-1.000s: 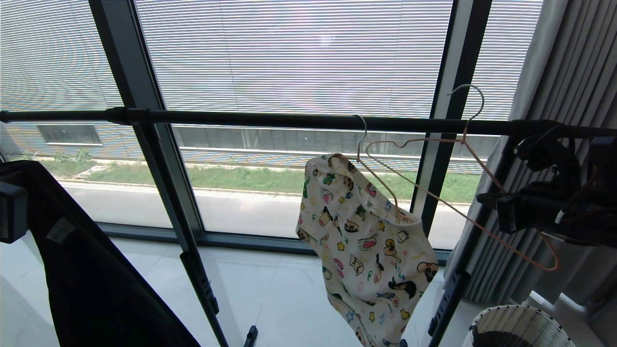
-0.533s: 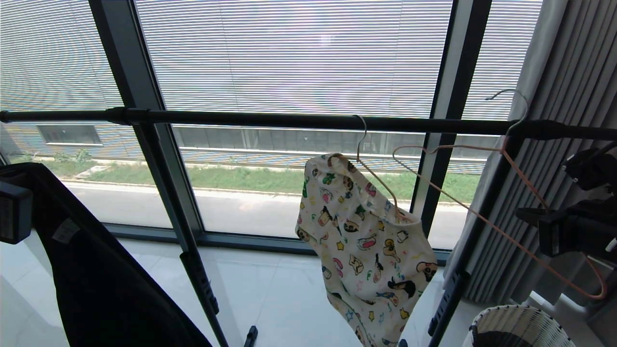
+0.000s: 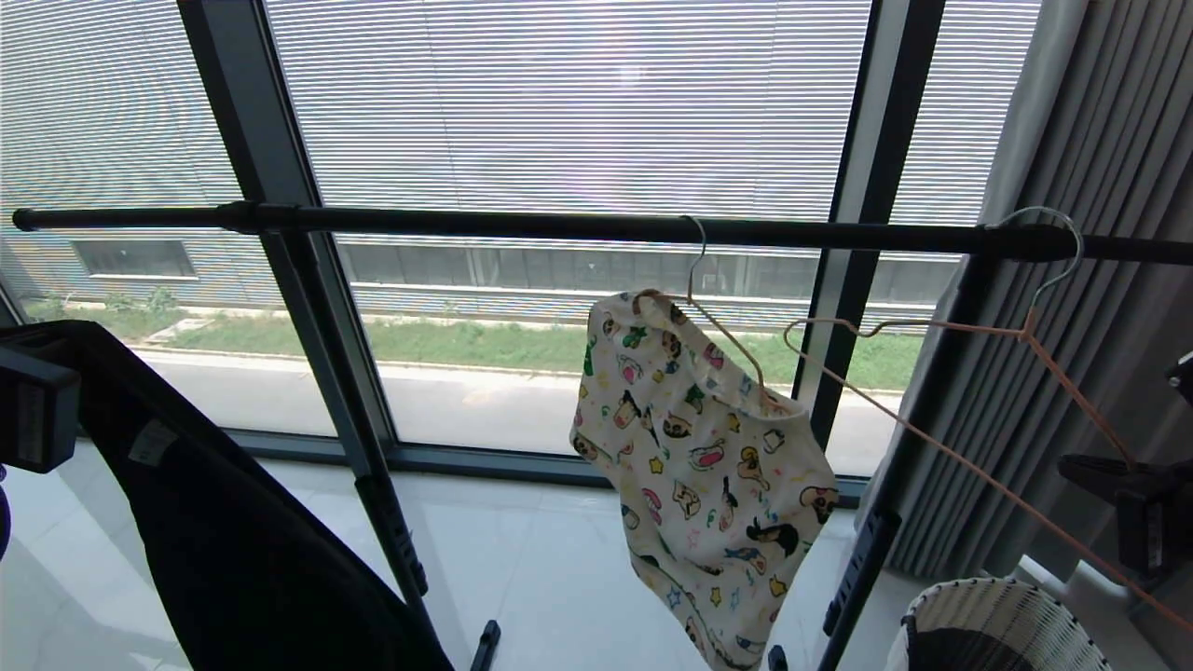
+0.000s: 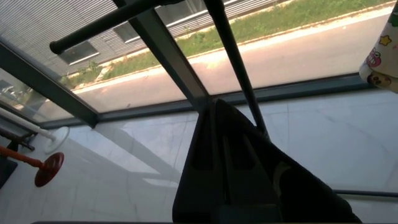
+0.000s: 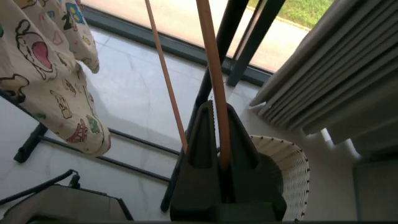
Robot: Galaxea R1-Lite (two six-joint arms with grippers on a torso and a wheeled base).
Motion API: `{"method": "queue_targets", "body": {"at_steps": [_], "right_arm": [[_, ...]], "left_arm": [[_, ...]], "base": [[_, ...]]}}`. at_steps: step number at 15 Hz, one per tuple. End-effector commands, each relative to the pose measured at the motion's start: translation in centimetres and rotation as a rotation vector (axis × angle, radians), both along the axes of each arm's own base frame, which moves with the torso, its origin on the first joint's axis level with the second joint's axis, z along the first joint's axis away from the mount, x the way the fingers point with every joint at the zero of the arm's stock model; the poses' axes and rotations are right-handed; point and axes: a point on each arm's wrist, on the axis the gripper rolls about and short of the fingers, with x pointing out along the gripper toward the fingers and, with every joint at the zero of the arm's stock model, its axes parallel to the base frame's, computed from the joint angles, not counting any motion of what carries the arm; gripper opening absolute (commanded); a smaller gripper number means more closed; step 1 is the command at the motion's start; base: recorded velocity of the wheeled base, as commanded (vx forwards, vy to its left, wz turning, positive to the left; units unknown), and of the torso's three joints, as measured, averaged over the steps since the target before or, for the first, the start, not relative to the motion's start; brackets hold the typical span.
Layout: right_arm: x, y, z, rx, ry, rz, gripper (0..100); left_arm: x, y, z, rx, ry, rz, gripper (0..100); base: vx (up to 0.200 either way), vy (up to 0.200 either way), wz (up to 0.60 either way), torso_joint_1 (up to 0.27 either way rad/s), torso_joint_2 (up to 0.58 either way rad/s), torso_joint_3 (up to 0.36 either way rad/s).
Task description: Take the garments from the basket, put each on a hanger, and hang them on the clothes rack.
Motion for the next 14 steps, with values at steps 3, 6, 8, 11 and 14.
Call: {"method": "queue_targets", "body": {"at_steps": [3, 6, 8, 11, 14], "right_arm": [[-0.48, -0.07, 0.23, -0.001, -0.02, 0.005, 0], [-0.47, -0.04, 0.17, -0.002, -0.017, 0.007, 0], [-0.5, -0.05, 0.19, -0.001, -0.019, 0.007, 0], [-0.47, -0.03, 0.17, -0.001, -0.017, 0.01, 0], [-0.48, 0.0, 0.17, 0.0, -0.017, 0.014, 0]], "left_arm": [[0.02, 0.0, 0.01, 0.0, 0.0, 0.0, 0], [0.02, 0.0, 0.01, 0.002, 0.0, 0.0, 0], [0.23, -0.02, -0.09, 0.002, 0.008, 0.0, 0], [0.23, -0.02, -0.09, 0.002, 0.008, 0.0, 0], [0.19, -0.04, -0.07, 0.007, 0.007, -0.003, 0]], "base": [[-0.2, 0.0, 0.0, -0.007, 0.0, 0.009], [-0.2, 0.0, 0.0, 0.004, 0.0, 0.004], [-0.2, 0.0, 0.0, 0.007, 0.01, 0.002], [-0.2, 0.0, 0.0, -0.001, 0.0, 0.002], [-0.2, 0.0, 0.0, 0.002, 0.0, 0.005]]}}
